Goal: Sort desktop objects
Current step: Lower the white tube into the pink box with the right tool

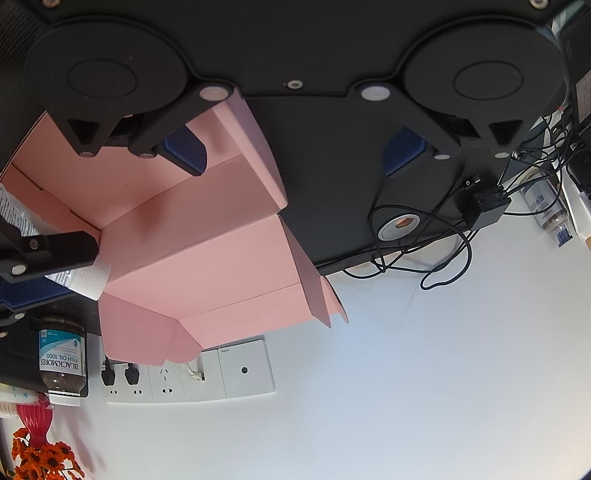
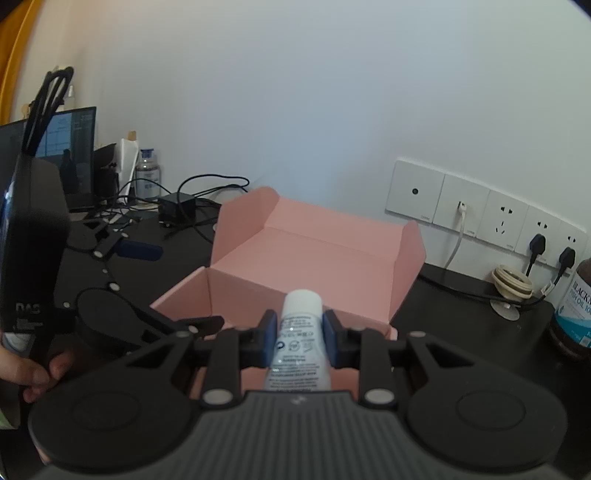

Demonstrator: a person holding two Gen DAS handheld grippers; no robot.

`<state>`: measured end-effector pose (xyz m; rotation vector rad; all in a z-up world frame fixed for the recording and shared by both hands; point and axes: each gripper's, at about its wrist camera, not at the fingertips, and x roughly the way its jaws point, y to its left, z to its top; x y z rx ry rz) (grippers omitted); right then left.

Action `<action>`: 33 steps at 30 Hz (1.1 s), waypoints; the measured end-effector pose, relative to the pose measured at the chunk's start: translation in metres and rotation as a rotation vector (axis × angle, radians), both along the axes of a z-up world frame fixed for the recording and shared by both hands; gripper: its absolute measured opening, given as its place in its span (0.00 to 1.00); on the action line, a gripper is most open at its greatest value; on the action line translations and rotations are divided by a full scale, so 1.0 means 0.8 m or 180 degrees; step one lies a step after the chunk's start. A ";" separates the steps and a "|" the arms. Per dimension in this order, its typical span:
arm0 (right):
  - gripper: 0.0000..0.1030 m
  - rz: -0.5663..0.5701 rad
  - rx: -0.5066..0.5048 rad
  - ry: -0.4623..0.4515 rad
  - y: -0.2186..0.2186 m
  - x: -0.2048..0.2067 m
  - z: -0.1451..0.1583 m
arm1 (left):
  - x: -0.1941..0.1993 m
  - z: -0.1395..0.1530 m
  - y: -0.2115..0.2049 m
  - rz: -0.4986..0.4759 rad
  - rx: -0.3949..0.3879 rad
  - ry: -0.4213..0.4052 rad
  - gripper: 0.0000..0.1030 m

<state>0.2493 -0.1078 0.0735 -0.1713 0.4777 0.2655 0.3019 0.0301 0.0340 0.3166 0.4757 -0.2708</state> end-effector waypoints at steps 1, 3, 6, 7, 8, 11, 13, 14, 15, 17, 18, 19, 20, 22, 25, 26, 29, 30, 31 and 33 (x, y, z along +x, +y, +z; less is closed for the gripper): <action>0.25 -0.0001 0.0000 0.0005 0.000 0.000 -0.001 | 0.000 0.000 0.000 0.0001 0.0000 0.0000 1.00; 0.25 -0.0004 0.0005 0.0012 0.000 0.001 -0.002 | 0.000 0.000 0.000 0.0002 0.0002 -0.0001 1.00; 0.25 -0.0007 0.0015 0.0018 -0.001 0.000 -0.002 | 0.000 0.000 -0.001 0.0001 0.0011 -0.0006 1.00; 0.25 -0.0006 0.0013 0.0020 -0.001 0.000 -0.002 | 0.000 0.000 -0.001 0.0002 0.0017 -0.0010 1.00; 0.25 -0.0005 0.0011 0.0023 -0.001 0.000 -0.003 | 0.000 0.000 -0.001 0.0003 0.0021 -0.0014 1.00; 0.25 0.0000 0.0003 0.0029 0.000 0.000 -0.003 | -0.001 0.000 -0.002 0.0003 0.0025 -0.0017 1.00; 0.25 0.0002 0.0001 0.0034 0.000 0.001 -0.003 | -0.001 -0.001 -0.002 0.0003 0.0028 -0.0019 1.00; 0.25 0.0002 0.0000 0.0038 0.000 0.001 -0.003 | -0.001 -0.001 -0.002 0.0003 0.0030 -0.0020 1.00; 0.25 0.0002 -0.0002 0.0042 0.000 0.001 -0.004 | -0.001 -0.001 -0.002 0.0003 0.0031 -0.0020 1.00; 0.25 0.0002 -0.0007 0.0051 0.000 0.002 -0.004 | -0.001 -0.001 -0.002 0.0003 0.0032 -0.0021 1.00; 0.25 0.0000 -0.0009 0.0055 -0.001 0.002 -0.004 | -0.001 -0.001 -0.002 0.0002 0.0032 -0.0022 1.00; 0.25 -0.0001 -0.0010 0.0060 -0.001 0.002 -0.004 | -0.001 -0.001 -0.002 0.0002 0.0033 -0.0023 1.00; 0.25 -0.0003 -0.0011 0.0063 -0.001 0.003 -0.004 | -0.001 -0.001 -0.002 0.0002 0.0034 -0.0024 1.00; 0.25 -0.0008 -0.0014 0.0069 -0.002 0.003 -0.004 | -0.001 -0.001 -0.002 0.0002 0.0037 -0.0027 1.00; 0.25 -0.0008 -0.0018 0.0079 -0.002 0.004 -0.005 | -0.001 -0.001 -0.002 0.0001 0.0040 -0.0028 1.00; 0.25 -0.0007 -0.0021 0.0082 -0.002 0.005 -0.005 | -0.001 -0.002 -0.002 0.0001 0.0040 -0.0028 1.00; 0.25 -0.0012 -0.0014 0.0094 -0.003 0.006 -0.005 | -0.001 -0.002 -0.003 0.0000 0.0038 -0.0026 1.00; 0.25 -0.0015 -0.0007 0.0098 -0.003 0.007 -0.005 | -0.001 -0.002 -0.003 0.0000 0.0038 -0.0026 1.00; 0.25 -0.0018 0.0000 0.0102 -0.003 0.007 -0.005 | -0.001 -0.002 -0.003 0.0000 0.0039 -0.0027 1.00; 0.25 -0.0018 -0.0001 0.0113 -0.003 0.008 -0.006 | -0.001 -0.002 -0.002 -0.0002 0.0038 -0.0027 1.00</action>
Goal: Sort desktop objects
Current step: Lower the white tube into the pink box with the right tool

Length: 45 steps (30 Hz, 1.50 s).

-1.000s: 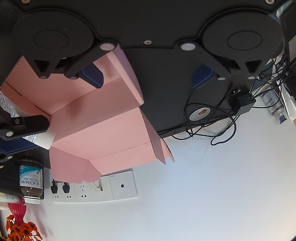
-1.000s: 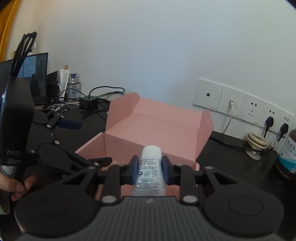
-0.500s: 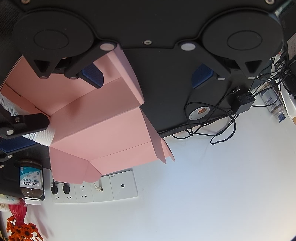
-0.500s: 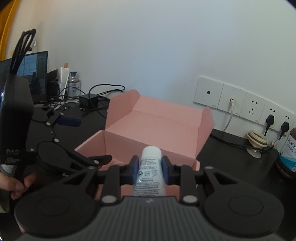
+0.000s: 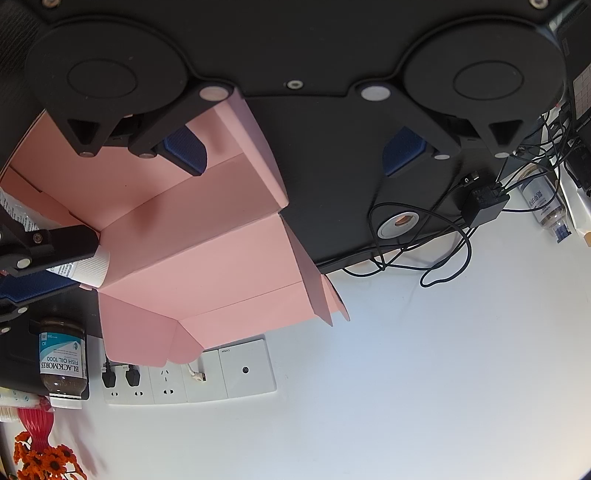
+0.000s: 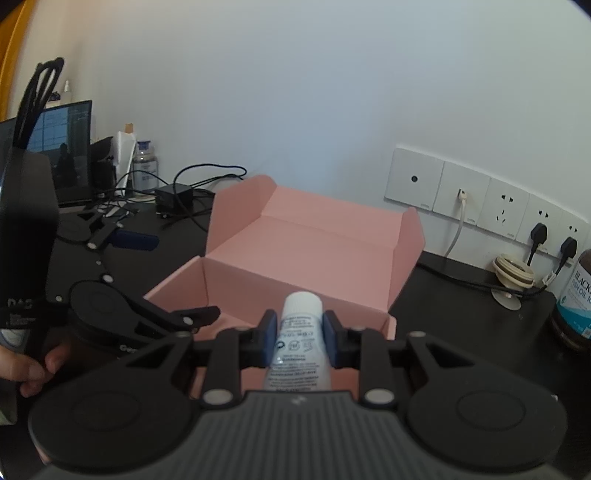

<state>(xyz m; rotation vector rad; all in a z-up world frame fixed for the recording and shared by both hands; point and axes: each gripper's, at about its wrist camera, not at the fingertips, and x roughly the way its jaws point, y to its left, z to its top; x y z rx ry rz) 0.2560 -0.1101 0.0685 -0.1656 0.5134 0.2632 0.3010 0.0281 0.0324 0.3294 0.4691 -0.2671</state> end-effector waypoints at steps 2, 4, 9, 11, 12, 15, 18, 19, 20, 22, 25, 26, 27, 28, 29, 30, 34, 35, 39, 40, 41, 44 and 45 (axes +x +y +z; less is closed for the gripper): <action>0.25 -0.0004 -0.0006 0.0009 0.000 0.002 0.000 | 0.000 0.000 0.000 -0.0001 0.0000 0.0000 1.00; 0.25 -0.0020 -0.0003 0.0011 -0.001 0.004 0.001 | 0.000 0.000 0.000 -0.0001 -0.0001 0.0000 1.00; 0.25 -0.0044 0.0019 0.0010 -0.006 0.012 0.008 | 0.000 0.000 0.000 -0.0001 -0.0001 0.0001 1.00; 0.25 -0.0054 0.0010 0.0029 -0.008 0.015 0.008 | 0.000 -0.001 0.000 -0.0002 -0.0001 0.0000 1.00; 0.25 -0.0058 0.0004 0.0042 -0.008 0.017 0.007 | 0.000 -0.001 0.000 -0.0001 -0.0001 0.0000 1.00; 0.25 -0.0053 -0.0017 0.0097 -0.010 0.019 0.002 | 0.000 -0.001 0.000 -0.0003 -0.0001 0.0001 1.00; 0.25 -0.0043 -0.0027 0.0137 -0.011 0.019 -0.003 | 0.000 -0.001 0.000 -0.0003 -0.0002 0.0001 1.00; 0.25 -0.0038 -0.0024 0.0148 -0.010 0.020 -0.004 | 0.000 -0.001 0.000 -0.0002 -0.0001 0.0000 1.00; 0.25 -0.0033 -0.0019 0.0160 -0.010 0.021 -0.005 | 0.000 -0.001 0.000 -0.0003 -0.0001 0.0001 1.00; 0.25 -0.0023 -0.0009 0.0194 -0.008 0.024 -0.008 | 0.000 -0.001 0.000 -0.0003 -0.0001 0.0001 1.00; 0.25 -0.0009 0.0001 0.0231 -0.005 0.029 -0.012 | 0.000 -0.001 0.000 -0.0003 -0.0001 0.0000 1.00; 0.25 -0.0008 0.0014 0.0244 -0.005 0.031 -0.014 | 0.000 -0.001 0.000 -0.0004 -0.0001 0.0000 1.00; 0.25 -0.0008 0.0028 0.0257 -0.004 0.032 -0.015 | 0.000 -0.001 0.000 -0.0004 -0.0001 0.0000 1.00; 0.25 -0.0012 0.0049 0.0271 -0.004 0.033 -0.017 | 0.000 -0.001 0.000 -0.0003 -0.0001 -0.0001 1.00; 0.25 -0.0020 0.0069 0.0287 -0.004 0.035 -0.019 | 0.000 -0.001 0.000 -0.0003 -0.0001 -0.0001 1.00; 0.25 -0.0027 0.0087 0.0304 -0.004 0.036 -0.021 | 0.000 -0.001 0.000 -0.0002 0.0000 -0.0002 1.00; 0.25 -0.0068 0.0123 0.0344 -0.003 0.040 -0.028 | 0.000 -0.001 0.000 -0.0002 0.0003 -0.0004 1.00; 0.25 -0.0060 0.0121 0.0354 -0.001 0.041 -0.030 | 0.000 -0.001 0.000 -0.0002 0.0004 -0.0005 1.00; 0.25 -0.0025 0.0057 0.0355 0.006 0.042 -0.035 | 0.000 -0.001 0.000 0.0000 0.0006 -0.0009 1.00; 0.25 -0.0020 0.0047 0.0361 0.007 0.043 -0.036 | 0.000 -0.001 0.000 0.0001 0.0006 -0.0010 1.00; 0.25 -0.0019 0.0035 0.0373 0.008 0.044 -0.036 | 0.000 -0.002 0.000 0.0001 0.0006 -0.0010 1.00; 0.25 -0.0008 -0.0054 0.0396 0.012 0.045 -0.038 | 0.000 -0.002 0.000 0.0001 0.0007 -0.0011 1.00; 0.25 0.0001 -0.0087 0.0406 0.014 0.046 -0.039 | 0.000 -0.002 0.000 0.0001 0.0007 -0.0013 1.00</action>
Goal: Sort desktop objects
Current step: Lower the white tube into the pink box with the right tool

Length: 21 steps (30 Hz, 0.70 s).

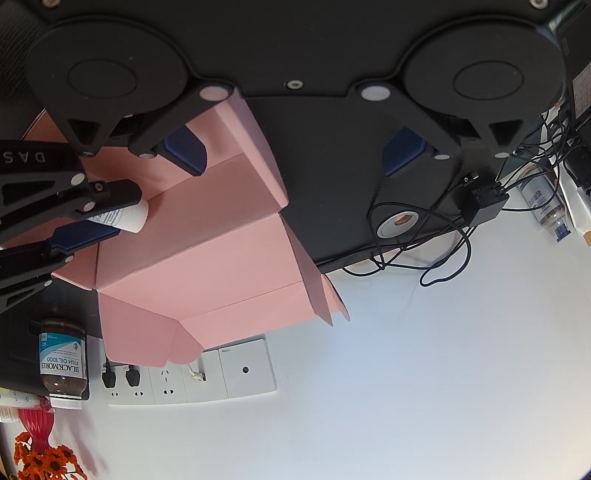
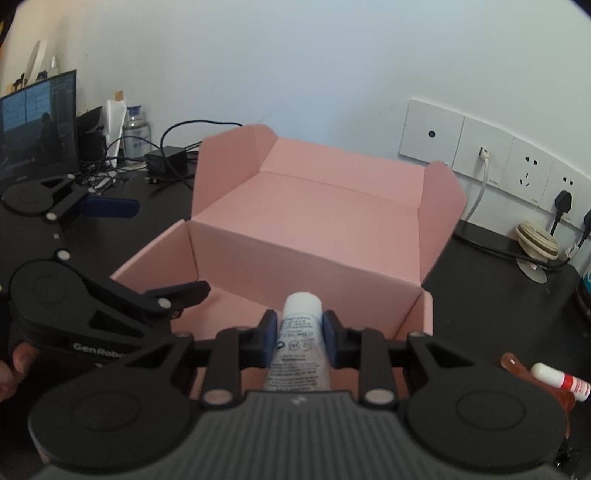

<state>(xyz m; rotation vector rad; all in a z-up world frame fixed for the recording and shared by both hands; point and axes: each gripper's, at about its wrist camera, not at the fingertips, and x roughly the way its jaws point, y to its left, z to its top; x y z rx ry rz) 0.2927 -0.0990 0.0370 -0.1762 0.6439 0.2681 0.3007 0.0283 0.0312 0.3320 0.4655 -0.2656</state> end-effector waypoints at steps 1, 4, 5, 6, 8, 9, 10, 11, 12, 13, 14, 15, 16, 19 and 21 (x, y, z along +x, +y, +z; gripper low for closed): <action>0.25 0.0008 -0.0029 0.0012 0.002 0.001 -0.001 | 0.000 0.000 0.000 0.0000 0.0000 0.0000 1.00; 0.25 0.0035 -0.0115 0.0063 0.006 0.005 -0.004 | 0.000 0.000 0.000 0.0002 0.0004 -0.0003 1.00; 0.25 0.0050 -0.0144 0.0074 0.007 0.007 -0.005 | 0.000 0.000 0.000 0.0001 0.0005 -0.0003 1.00; 0.25 0.0069 -0.0175 0.0085 0.007 0.008 -0.005 | 0.000 0.000 0.000 -0.0005 0.0007 -0.0005 1.00; 0.25 0.0099 -0.0234 0.0124 0.008 0.011 -0.006 | -0.001 0.000 -0.001 -0.0006 0.0012 -0.0013 1.00; 0.25 0.0106 -0.0261 0.0162 0.009 0.013 -0.006 | -0.001 0.000 -0.001 -0.0004 0.0015 -0.0017 1.00; 0.25 0.0113 -0.0287 0.0200 0.010 0.015 -0.006 | -0.001 0.000 -0.001 0.0000 0.0017 -0.0020 1.00; 0.25 0.0113 -0.0315 0.0240 0.011 0.017 -0.006 | -0.001 0.000 -0.001 0.0005 0.0019 -0.0023 1.00; 0.25 0.0116 -0.0349 0.0265 0.012 0.018 -0.006 | -0.001 0.000 -0.001 0.0007 0.0021 -0.0026 1.00; 0.25 0.0121 -0.0387 0.0279 0.013 0.019 -0.006 | -0.001 0.000 -0.001 0.0010 0.0022 -0.0030 1.00; 0.25 0.0127 -0.0425 0.0292 0.014 0.020 -0.005 | -0.001 0.000 -0.001 0.0012 0.0024 -0.0032 1.00; 0.25 0.0134 -0.0466 0.0303 0.014 0.020 -0.005 | -0.001 0.000 -0.002 0.0013 0.0024 -0.0034 1.00; 0.25 0.0142 -0.0508 0.0311 0.015 0.021 -0.004 | -0.002 0.000 -0.002 0.0015 0.0025 -0.0035 1.00; 0.25 0.0132 -0.0584 0.0376 0.016 0.023 -0.002 | -0.002 0.000 -0.001 0.0017 0.0026 -0.0038 1.00; 0.25 0.0112 -0.0654 0.0415 0.017 0.024 -0.001 | -0.003 0.000 -0.002 0.0020 0.0027 -0.0042 1.00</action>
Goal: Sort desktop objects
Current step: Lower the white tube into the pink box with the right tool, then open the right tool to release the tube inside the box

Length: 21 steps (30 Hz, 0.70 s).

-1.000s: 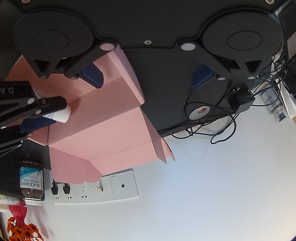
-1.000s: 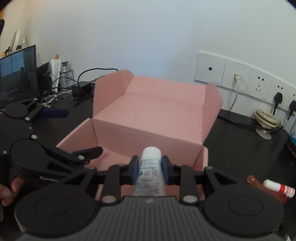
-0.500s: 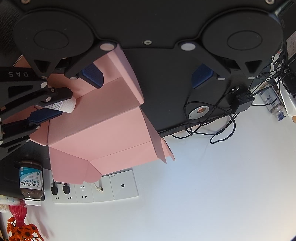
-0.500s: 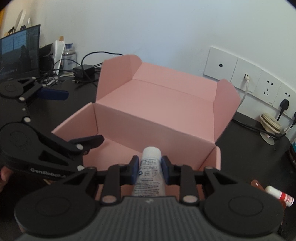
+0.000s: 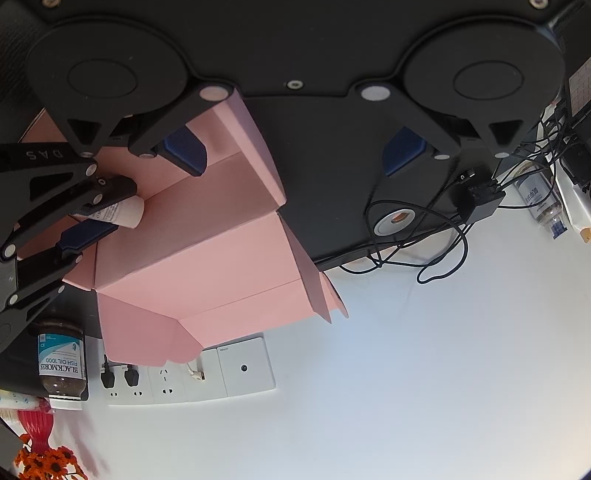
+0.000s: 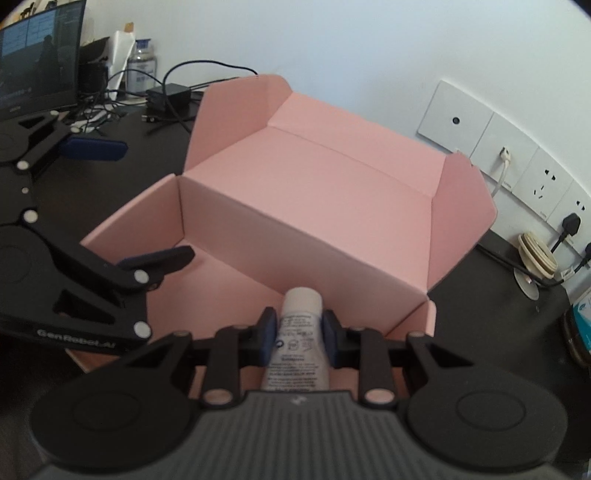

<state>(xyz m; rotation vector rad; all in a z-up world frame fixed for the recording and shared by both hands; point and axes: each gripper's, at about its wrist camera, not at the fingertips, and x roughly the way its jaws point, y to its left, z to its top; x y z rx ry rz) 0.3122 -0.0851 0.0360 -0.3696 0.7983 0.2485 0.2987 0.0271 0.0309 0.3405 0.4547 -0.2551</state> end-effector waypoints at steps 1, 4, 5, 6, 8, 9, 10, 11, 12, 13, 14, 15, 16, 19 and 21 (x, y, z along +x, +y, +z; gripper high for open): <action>0.25 -0.0003 -0.0063 0.0003 0.001 0.000 0.000 | 0.000 0.000 0.000 0.0002 0.0001 -0.0003 1.00; 0.25 -0.0025 -0.0190 0.0024 0.000 0.000 0.001 | -0.001 0.000 -0.001 0.0005 0.0004 -0.0008 1.00; 0.25 -0.0036 -0.0213 0.0036 -0.001 0.000 0.002 | -0.002 -0.001 -0.001 0.0005 0.0004 -0.0009 1.00; 0.25 -0.0045 -0.0233 0.0044 -0.002 0.000 0.002 | -0.001 -0.001 -0.001 0.0005 0.0004 -0.0009 1.00; 0.25 -0.0042 -0.0256 0.0044 -0.005 0.000 0.002 | -0.001 0.000 0.000 0.0005 0.0003 -0.0008 1.00; 0.25 -0.0039 -0.0262 0.0044 -0.005 0.000 0.002 | -0.001 0.000 -0.001 0.0005 0.0003 -0.0008 1.00; 0.25 -0.0037 -0.0266 0.0044 -0.006 0.000 0.001 | -0.001 0.000 -0.001 0.0006 0.0003 -0.0008 1.00; 0.25 -0.0035 -0.0270 0.0045 -0.006 -0.001 0.001 | -0.001 0.000 -0.001 0.0007 0.0003 -0.0008 1.00; 0.25 -0.0031 -0.0278 0.0044 -0.007 -0.001 0.001 | -0.001 0.000 -0.001 0.0007 0.0003 -0.0008 1.00; 0.25 -0.0029 -0.0283 0.0042 -0.007 -0.002 0.001 | -0.001 0.000 -0.001 0.0006 0.0003 -0.0007 1.00; 0.25 -0.0030 -0.0284 0.0040 -0.007 -0.002 0.001 | -0.001 0.000 -0.001 0.0006 0.0003 -0.0007 1.00; 0.25 -0.0032 -0.0287 0.0035 -0.007 -0.003 0.001 | -0.001 0.000 -0.001 0.0006 0.0003 -0.0007 1.00; 0.25 -0.0033 -0.0292 0.0029 -0.007 -0.003 0.002 | -0.001 0.000 -0.001 0.0005 0.0003 -0.0007 1.00; 0.26 -0.0030 -0.0317 -0.0016 -0.006 -0.005 0.003 | -0.001 0.000 -0.001 0.0004 0.0002 -0.0005 1.00; 0.31 -0.0027 -0.0335 -0.0049 -0.006 -0.005 0.003 | -0.001 0.000 -0.001 0.0001 0.0002 -0.0004 1.00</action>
